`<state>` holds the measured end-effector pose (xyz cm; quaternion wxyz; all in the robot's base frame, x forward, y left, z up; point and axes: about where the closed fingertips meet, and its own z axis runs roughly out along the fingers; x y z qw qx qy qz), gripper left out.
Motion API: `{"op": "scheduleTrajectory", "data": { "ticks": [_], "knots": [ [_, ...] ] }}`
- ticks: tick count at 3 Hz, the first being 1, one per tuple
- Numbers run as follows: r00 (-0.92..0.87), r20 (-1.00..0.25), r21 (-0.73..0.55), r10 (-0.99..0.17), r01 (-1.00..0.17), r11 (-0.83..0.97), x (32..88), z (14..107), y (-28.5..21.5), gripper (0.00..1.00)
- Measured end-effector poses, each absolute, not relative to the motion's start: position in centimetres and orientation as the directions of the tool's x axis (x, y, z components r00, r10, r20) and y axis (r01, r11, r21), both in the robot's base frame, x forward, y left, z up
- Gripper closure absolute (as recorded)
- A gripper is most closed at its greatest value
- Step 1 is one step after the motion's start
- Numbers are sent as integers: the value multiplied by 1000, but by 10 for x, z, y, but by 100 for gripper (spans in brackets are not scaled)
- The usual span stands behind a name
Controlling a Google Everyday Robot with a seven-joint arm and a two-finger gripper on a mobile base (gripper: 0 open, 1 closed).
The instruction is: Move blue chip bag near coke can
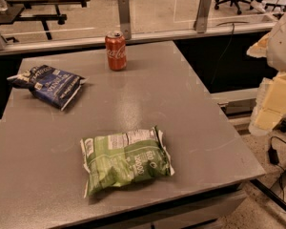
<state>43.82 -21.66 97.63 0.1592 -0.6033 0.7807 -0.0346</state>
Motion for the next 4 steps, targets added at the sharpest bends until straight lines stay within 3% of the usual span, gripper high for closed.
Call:
{"op": "scheduleTrajectory", "data": {
  "ticks": [2, 4],
  "knots": [
    [-214, -255, -241, -943, -930, 277, 451, 980, -197, 0],
    [-161, -407, -228, -899, -935, 270, 508, 997, -92, 0]
  ]
}}
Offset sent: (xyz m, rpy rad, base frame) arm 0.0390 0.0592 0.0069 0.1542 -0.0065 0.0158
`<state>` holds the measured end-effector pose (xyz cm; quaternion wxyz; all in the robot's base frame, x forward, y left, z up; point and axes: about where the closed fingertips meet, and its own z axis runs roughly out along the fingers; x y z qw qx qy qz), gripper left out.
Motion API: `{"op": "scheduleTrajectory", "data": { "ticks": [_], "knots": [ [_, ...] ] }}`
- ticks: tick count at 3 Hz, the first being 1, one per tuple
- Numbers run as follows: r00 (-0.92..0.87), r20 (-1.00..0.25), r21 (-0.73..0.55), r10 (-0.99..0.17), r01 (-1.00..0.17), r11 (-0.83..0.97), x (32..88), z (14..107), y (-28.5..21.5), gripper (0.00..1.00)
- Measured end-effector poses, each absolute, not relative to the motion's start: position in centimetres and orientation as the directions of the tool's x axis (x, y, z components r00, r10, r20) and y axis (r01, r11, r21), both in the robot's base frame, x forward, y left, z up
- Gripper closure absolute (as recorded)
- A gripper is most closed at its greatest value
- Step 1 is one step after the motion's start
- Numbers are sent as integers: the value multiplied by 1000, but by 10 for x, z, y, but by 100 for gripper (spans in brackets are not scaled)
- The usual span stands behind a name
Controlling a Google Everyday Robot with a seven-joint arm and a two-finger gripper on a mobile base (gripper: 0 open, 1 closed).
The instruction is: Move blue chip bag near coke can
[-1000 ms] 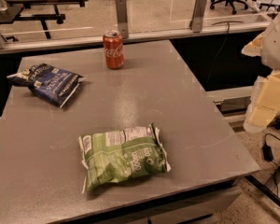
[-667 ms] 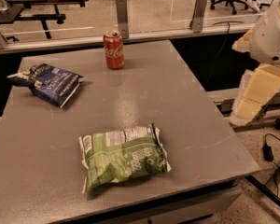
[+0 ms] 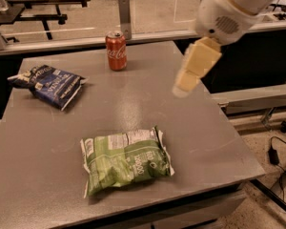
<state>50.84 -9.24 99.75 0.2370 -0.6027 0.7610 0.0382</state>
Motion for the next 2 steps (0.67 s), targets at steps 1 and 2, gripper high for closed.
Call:
{"op": "scheduleTrajectory", "data": {
  "ticks": [1, 2],
  "knots": [
    [-143, -439, -222, -887, -939, 261, 525, 1000, -52, 0],
    [-125, -453, -217, -883, -945, 245, 537, 994, -15, 0]
  ]
}}
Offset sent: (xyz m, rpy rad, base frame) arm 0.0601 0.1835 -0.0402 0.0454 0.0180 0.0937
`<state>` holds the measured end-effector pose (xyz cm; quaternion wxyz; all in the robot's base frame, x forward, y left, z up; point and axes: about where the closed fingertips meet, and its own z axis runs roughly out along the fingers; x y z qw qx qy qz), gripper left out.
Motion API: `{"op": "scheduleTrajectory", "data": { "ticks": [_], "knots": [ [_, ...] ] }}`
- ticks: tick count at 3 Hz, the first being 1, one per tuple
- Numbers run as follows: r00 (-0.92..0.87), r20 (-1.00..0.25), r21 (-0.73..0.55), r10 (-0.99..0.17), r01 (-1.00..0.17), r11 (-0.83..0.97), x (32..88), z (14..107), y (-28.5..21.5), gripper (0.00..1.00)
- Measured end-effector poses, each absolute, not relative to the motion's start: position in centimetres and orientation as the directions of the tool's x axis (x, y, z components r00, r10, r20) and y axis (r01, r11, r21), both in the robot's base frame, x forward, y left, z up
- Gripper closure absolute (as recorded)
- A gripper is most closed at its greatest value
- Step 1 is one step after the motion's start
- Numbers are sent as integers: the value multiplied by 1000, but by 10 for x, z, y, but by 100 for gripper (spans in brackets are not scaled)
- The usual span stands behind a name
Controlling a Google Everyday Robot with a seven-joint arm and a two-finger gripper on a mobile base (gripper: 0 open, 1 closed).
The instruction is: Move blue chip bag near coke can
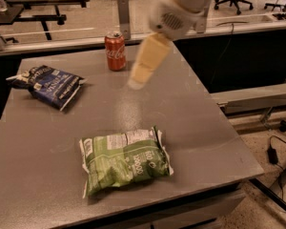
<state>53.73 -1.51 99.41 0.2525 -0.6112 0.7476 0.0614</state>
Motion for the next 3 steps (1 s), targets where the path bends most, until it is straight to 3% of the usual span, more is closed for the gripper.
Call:
{"op": "scheduleTrajectory", "data": {
  "ticks": [1, 3],
  "knots": [
    [-103, -437, -199, -893, -958, 208, 567, 963, 71, 0],
    [-118, -401, -136, -908, -973, 187, 608, 923, 163, 0]
  ]
}}
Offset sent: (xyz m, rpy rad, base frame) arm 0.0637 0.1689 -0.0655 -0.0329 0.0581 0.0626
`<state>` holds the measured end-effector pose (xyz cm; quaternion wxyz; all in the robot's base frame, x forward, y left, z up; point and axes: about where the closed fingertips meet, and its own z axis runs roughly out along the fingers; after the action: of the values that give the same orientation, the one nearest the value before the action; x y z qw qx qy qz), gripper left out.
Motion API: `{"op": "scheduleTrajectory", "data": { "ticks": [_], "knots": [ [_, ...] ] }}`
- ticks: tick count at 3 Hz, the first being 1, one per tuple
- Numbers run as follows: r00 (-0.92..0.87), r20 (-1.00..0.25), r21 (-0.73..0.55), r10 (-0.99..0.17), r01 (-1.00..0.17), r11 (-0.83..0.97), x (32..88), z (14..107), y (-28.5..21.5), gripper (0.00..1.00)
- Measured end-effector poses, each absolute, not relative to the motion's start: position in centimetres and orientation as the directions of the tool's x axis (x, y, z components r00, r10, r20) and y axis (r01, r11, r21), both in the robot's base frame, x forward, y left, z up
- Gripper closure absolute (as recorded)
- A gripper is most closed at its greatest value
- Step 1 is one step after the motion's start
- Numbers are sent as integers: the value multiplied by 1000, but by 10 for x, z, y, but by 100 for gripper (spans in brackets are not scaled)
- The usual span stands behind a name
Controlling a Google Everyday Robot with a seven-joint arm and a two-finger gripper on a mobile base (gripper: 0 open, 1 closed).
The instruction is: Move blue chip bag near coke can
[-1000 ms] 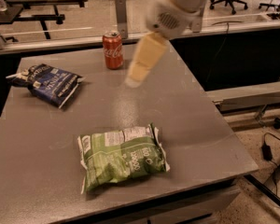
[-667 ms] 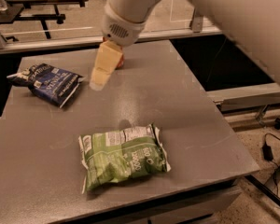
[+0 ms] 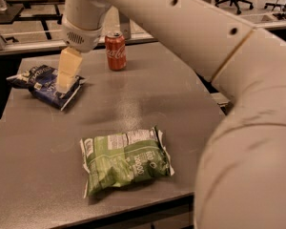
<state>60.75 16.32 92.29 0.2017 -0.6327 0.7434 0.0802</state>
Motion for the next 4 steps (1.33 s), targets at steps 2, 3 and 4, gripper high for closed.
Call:
{"op": "scheduleTrajectory", "data": {
  "ticks": [2, 3, 4],
  "knots": [
    [-151, -352, -70, -924, -980, 187, 625, 883, 218, 0],
    [-157, -314, -61, -936, -981, 185, 626, 864, 231, 0],
    [-160, -264, -67, -951, -981, 184, 623, 849, 229, 4]
  ]
}}
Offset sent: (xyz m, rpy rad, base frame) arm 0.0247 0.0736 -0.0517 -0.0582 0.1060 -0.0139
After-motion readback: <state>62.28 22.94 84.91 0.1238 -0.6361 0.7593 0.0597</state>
